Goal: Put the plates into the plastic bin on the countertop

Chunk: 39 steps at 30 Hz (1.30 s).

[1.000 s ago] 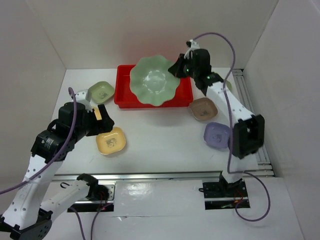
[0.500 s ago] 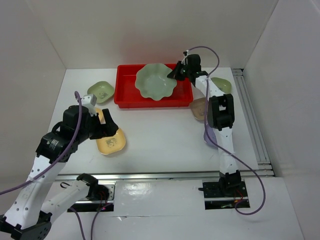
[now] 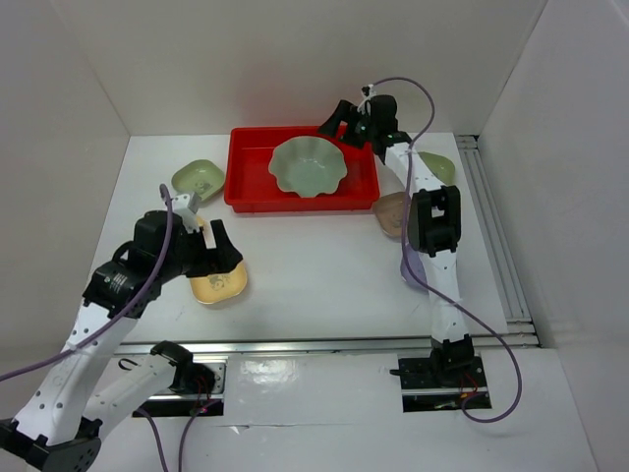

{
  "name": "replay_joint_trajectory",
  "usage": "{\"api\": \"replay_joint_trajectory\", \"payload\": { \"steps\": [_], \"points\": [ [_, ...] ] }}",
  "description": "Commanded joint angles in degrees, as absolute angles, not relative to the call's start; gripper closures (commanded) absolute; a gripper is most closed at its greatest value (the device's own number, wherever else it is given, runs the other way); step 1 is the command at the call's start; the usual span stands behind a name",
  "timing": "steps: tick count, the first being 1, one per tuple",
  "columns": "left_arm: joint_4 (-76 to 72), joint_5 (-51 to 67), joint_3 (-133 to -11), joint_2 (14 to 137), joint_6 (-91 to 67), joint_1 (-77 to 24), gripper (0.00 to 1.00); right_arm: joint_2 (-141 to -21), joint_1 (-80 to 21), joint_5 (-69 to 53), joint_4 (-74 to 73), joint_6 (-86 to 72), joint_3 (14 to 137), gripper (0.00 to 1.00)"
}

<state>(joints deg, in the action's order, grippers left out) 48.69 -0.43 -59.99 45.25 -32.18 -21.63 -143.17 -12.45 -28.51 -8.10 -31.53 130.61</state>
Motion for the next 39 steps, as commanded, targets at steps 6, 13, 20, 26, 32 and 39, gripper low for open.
{"api": "replay_joint_trajectory", "payload": {
  "steps": [6,13,20,26,32,39],
  "points": [
    [22.10,23.09,-45.37,45.43,-42.00,-21.80,0.00,-125.97,-12.83,-23.40,-11.12,-25.06,130.43,0.00],
    [-2.10,27.70,-38.14,56.32,-49.04,-27.93,0.00,-92.85,-14.06,2.36,-19.69,-19.34,101.99,0.00],
    [-7.99,16.45,-49.81,79.87,-51.41,-38.75,0.00,-72.97,-15.21,16.85,-30.04,-18.11,86.76,0.00],
    [-4.66,6.77,-63.00,98.47,-53.35,-47.09,0.00,-63.48,-18.72,29.00,-37.08,-23.55,82.27,0.00],
    [2.18,3.70,-86.10,115.55,-49.93,-53.52,0.02,-58.28,-18.72,28.48,-38.05,-24.61,78.84,0.00],
    [9.58,-1.05,-102.03,128.40,-47.64,-54.84,0.05,-50.19,-19.25,28.48,-37.53,-26.19,78.22,0.00]
  ]
}}
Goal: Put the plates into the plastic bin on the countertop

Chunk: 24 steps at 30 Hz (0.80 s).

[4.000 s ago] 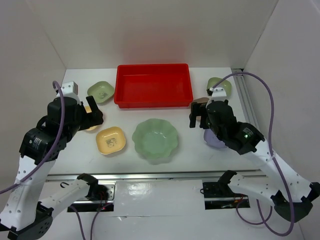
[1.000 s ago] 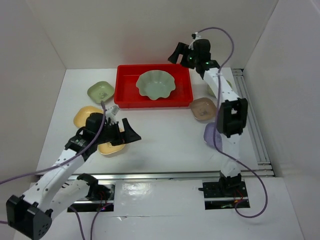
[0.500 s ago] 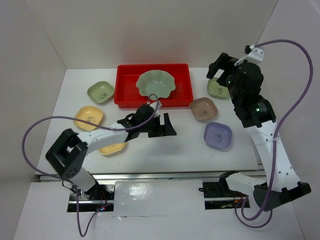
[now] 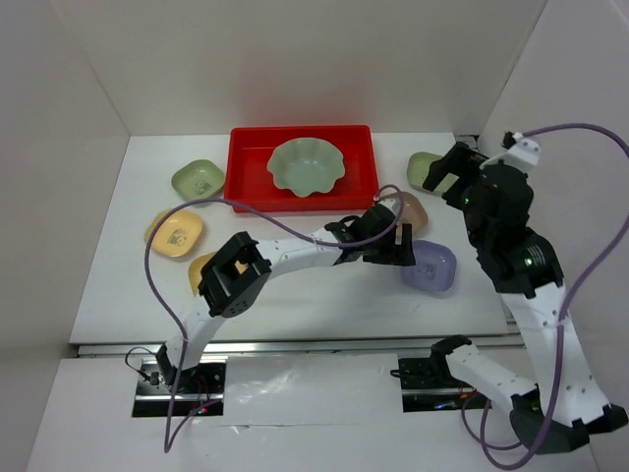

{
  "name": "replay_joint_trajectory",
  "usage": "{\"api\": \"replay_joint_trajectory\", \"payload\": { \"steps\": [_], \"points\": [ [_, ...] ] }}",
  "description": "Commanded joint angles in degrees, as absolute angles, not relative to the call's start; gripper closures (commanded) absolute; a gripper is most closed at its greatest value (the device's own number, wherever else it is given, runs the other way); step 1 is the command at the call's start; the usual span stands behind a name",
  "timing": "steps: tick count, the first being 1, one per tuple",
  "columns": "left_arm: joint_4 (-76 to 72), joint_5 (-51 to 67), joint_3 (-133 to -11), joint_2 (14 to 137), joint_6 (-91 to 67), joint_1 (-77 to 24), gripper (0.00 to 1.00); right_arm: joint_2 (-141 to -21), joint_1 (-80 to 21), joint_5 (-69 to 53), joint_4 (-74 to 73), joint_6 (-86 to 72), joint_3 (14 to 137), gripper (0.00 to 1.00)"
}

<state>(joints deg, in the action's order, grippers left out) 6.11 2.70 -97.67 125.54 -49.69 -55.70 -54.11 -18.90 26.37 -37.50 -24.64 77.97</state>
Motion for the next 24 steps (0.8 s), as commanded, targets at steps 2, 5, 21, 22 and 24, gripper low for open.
{"api": "replay_joint_trajectory", "payload": {
  "steps": [2,5,21,22,24],
  "points": [
    [11.60,-1.05,-105.79,131.55,-47.03,-55.45,0.12,-48.79,-19.25,30.67,-37.01,-26.19,78.22,0.00],
    [15.62,-3.94,-111.33,134.73,-47.02,-56.60,0.22,-47.64,-19.25,31.82,-37.52,-25.58,79.27,0.00],
    [24.87,-13.26,-111.65,133.81,-49.38,-60.73,1.00,-43.77,-19.25,27.86,-37.00,-24.43,80.68,0.00],
    [24.87,-13.27,-109.36,131.51,-49.92,-60.73,1.00,-43.77,-19.25,27.86,-37.00,-24.43,80.68,0.00],
    [24.87,-13.27,-103.66,125.11,-50.44,-60.73,1.00,-43.77,-19.25,27.86,-36.48,-24.43,80.68,0.00]
  ]
}}
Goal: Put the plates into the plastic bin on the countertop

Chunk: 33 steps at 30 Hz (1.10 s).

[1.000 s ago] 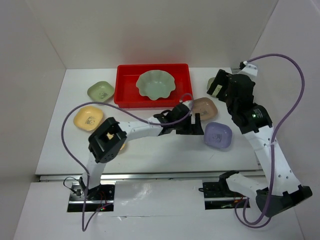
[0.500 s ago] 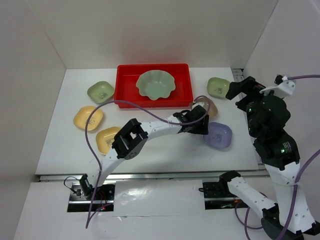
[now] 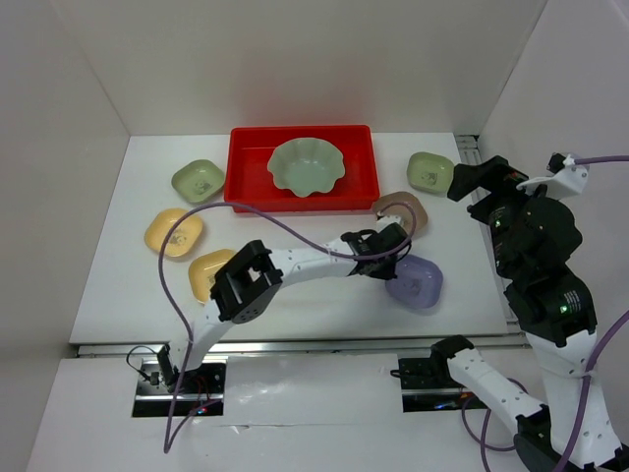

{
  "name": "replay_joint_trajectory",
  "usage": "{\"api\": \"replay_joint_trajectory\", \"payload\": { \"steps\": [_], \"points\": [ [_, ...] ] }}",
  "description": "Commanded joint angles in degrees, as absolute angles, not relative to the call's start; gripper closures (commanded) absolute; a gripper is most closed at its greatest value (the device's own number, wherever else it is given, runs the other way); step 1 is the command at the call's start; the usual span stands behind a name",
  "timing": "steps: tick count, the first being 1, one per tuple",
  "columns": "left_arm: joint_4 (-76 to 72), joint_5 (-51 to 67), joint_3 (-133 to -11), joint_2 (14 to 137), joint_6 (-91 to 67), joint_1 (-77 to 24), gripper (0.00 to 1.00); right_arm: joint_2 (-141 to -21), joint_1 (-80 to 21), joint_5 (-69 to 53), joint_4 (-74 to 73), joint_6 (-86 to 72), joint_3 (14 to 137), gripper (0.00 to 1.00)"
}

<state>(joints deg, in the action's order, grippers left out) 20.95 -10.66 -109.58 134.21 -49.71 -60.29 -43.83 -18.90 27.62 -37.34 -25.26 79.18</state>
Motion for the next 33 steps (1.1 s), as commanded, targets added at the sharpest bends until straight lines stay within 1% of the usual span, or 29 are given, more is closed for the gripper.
{"api": "replay_joint_trajectory", "payload": {
  "steps": [1,7,14,15,19,22,26,28,33],
  "points": [
    [25.74,-13.88,-103.01,123.42,-50.97,-60.73,1.00,-43.77,-19.25,27.25,-36.47,-24.43,81.38,0.00],
    [31.63,-15.20,-106.34,115.58,-50.98,-56.35,1.00,-44.30,-19.25,25.93,-35.33,-24.96,82.53,0.00],
    [36.21,-11.61,-113.54,115.05,-52.03,-43.35,1.00,-44.82,-19.25,24.87,-34.72,-24.96,83.06,0.00],
    [36.21,-11.60,-114.08,115.05,-52.03,-39.85,1.00,-44.82,-19.25,24.87,-34.11,-24.96,83.06,0.00],
    [36.74,-8.09,-118.82,118.38,-52.03,-29.81,1.00,-45.88,-19.25,24.35,-32.87,-24.96,80.60,0.00],
    [34.98,-3.53,-126.35,123.30,-49.67,-23.50,1.00,-46.58,-19.25,23.12,-30.59,-23.38,77.01,0.00],
    [33.67,-1.95,-132.35,129.54,-48.43,-18.91,1.00,-47.90,-19.25,23.64,-29.53,-23.38,74.45,0.00],
    [31.21,1.13,-132.36,132.61,-48.43,-16.36,1.00,-48.42,-19.25,23.12,-28.13,-23.38,73.31,0.00],
    [30.06,3.07,-132.36,136.32,-49.57,-14.50,1.00,-50.44,-19.25,22.41,-26.98,-23.38,72.07,0.00]
  ]
}}
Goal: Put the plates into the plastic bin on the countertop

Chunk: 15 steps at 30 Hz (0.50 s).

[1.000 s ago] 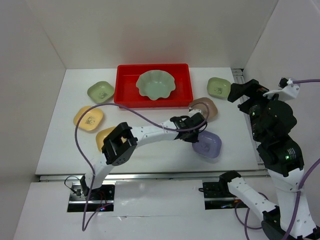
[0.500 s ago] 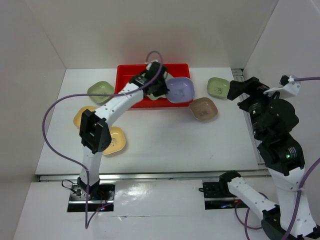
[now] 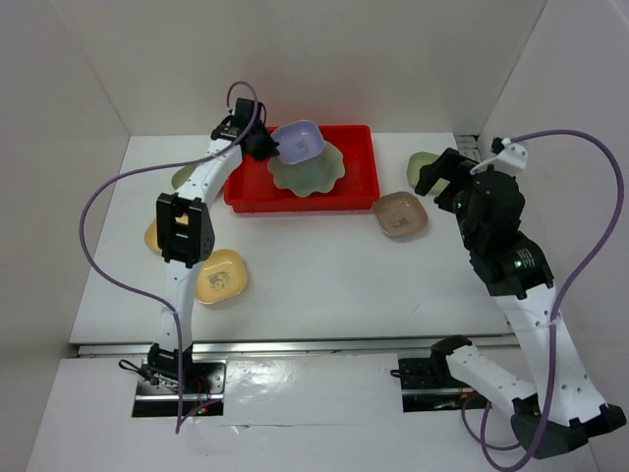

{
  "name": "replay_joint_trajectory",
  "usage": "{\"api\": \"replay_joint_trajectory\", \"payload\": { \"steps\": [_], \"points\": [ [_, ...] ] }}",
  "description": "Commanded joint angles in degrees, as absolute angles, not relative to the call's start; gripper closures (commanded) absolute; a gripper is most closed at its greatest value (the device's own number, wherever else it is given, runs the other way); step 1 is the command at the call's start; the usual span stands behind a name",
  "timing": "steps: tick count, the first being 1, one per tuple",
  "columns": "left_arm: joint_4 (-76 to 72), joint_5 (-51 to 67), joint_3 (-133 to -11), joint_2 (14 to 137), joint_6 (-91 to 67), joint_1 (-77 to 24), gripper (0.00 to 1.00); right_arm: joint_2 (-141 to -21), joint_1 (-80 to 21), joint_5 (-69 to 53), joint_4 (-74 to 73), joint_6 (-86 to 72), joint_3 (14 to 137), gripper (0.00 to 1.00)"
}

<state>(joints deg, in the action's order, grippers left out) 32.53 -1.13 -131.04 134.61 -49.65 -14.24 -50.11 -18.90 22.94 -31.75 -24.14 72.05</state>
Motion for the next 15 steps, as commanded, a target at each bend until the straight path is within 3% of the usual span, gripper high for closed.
{"api": "replay_joint_trajectory", "payload": {
  "steps": [1,3,5,6,14,15],
  "points": [
    [30.06,3.08,-132.36,137.01,-49.57,-14.50,1.00,-50.45,-19.25,22.93,-26.98,-23.38,72.07,0.00],
    [28.75,3.78,-131.75,137.54,-49.57,-13.97,1.00,-51.06,-19.25,23.55,-26.98,-23.38,72.07,0.00],
    [28.74,5.00,-131.75,138.07,-49.57,-13.97,0.93,-51.59,-19.25,23.55,-26.98,-23.38,71.37,0.00],
    [28.22,5.01,-131.75,138.08,-49.57,-13.97,0.80,-51.59,-19.25,23.55,-26.29,-23.38,71.37,0.00],
    [25.67,5.54,-125.70,132.64,-48.43,-15.12,0.32,-60.37,-16.53,19.35,-25.58,-24.60,65.23,0.00],
    [25.66,5.54,-125.16,131.67,-47.91,-15.12,0.29,-62.21,-15.48,17.68,-24.79,-24.61,64.26,0.00]
  ]
}}
